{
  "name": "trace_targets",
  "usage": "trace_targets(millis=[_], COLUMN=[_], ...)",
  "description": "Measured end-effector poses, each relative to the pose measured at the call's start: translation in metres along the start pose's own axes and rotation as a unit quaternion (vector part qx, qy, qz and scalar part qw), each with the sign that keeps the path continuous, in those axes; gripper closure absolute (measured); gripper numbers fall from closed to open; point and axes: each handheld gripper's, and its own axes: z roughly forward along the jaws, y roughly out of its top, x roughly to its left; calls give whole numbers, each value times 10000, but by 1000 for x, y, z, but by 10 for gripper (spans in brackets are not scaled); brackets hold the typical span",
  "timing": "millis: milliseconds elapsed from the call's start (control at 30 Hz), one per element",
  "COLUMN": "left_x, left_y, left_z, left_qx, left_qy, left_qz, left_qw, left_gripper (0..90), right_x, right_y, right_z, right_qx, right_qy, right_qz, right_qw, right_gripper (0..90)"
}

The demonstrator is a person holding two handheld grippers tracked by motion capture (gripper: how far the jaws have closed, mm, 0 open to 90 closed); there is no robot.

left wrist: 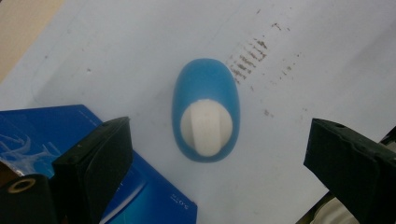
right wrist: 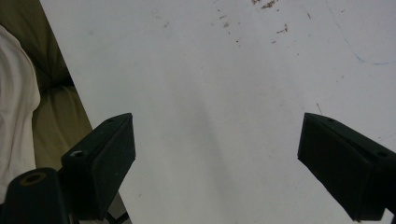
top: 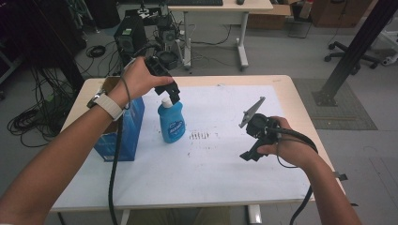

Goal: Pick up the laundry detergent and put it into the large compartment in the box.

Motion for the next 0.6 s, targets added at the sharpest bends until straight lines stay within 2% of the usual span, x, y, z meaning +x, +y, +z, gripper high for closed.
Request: trace_targets(millis=[600], left_x=[2], left_y=[-2], left_z=[13], left_qx=[66], left_qy=[21], left_qz=[-137], left_qw=[9999], left_gripper=[80], right_x=[1], right_y=[-2], right_z=[2], right_qx=[14], right_qy=[25], right_qz=[9], right_qw=[10000], right_gripper=[114])
